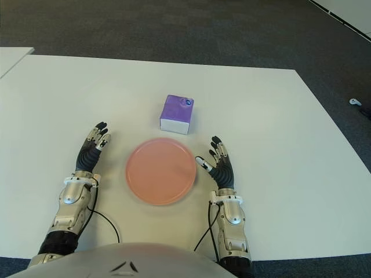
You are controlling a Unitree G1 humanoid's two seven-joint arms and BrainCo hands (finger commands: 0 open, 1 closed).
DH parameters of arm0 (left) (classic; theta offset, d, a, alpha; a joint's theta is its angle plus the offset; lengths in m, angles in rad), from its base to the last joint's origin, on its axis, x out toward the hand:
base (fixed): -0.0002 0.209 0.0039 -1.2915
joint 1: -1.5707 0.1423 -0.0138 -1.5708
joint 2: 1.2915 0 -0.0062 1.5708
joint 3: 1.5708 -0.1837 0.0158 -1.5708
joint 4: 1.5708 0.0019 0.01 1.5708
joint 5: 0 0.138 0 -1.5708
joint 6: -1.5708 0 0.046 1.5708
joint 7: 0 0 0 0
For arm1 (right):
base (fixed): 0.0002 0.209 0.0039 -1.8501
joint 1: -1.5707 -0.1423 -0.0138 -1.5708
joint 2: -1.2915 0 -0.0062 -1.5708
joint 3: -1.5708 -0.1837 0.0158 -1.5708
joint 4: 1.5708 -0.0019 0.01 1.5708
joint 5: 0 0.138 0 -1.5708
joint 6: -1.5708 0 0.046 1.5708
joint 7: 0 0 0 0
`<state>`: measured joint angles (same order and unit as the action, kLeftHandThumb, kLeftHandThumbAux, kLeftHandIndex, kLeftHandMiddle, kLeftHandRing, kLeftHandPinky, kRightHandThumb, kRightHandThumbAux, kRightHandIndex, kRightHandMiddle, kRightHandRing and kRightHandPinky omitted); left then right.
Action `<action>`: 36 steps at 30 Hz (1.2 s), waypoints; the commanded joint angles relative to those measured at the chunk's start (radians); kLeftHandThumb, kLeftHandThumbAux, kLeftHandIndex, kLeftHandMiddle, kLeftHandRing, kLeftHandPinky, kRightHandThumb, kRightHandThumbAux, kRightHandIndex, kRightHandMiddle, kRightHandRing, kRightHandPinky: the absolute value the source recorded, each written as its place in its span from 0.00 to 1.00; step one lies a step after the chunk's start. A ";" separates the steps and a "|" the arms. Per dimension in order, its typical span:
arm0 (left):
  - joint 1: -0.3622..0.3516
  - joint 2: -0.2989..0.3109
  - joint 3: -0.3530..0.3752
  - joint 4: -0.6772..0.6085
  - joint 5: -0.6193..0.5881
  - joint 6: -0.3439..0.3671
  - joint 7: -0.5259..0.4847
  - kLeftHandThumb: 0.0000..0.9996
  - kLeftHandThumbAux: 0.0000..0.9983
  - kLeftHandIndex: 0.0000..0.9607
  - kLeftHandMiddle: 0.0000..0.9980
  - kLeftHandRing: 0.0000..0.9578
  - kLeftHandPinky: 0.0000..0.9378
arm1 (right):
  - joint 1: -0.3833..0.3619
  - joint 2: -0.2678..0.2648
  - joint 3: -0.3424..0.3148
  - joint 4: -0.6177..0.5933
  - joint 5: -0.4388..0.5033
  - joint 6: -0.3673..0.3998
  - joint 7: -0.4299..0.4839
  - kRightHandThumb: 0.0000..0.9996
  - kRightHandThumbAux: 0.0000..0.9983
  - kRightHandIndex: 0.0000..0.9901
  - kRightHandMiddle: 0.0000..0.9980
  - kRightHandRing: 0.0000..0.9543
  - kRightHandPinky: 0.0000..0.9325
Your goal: Put the tissue paper into the plate.
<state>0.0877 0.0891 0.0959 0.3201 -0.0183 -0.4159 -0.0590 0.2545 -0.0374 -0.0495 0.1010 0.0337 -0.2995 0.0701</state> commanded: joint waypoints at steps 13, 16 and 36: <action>-0.018 -0.015 -0.013 0.037 0.016 -0.005 0.010 0.00 0.42 0.00 0.00 0.00 0.00 | -0.146 -0.210 -0.107 -0.032 -0.140 0.161 -0.074 0.31 0.58 0.01 0.00 0.00 0.00; -0.022 -0.017 -0.013 0.043 0.017 -0.002 0.011 0.00 0.42 0.00 0.00 0.00 0.00 | -0.156 -0.215 -0.107 -0.019 -0.145 0.156 -0.081 0.32 0.57 0.01 0.00 0.00 0.00; -0.038 -0.021 -0.005 0.071 0.004 -0.003 0.007 0.00 0.43 0.00 0.00 0.00 0.00 | -0.651 -0.420 0.059 0.147 -0.510 0.155 -0.199 0.30 0.49 0.04 0.01 0.00 0.00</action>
<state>0.0462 0.0708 0.0936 0.3642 -0.0091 -0.4386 -0.0521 -0.3965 -0.4409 -0.0246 0.1983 -0.4498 -0.1301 -0.1441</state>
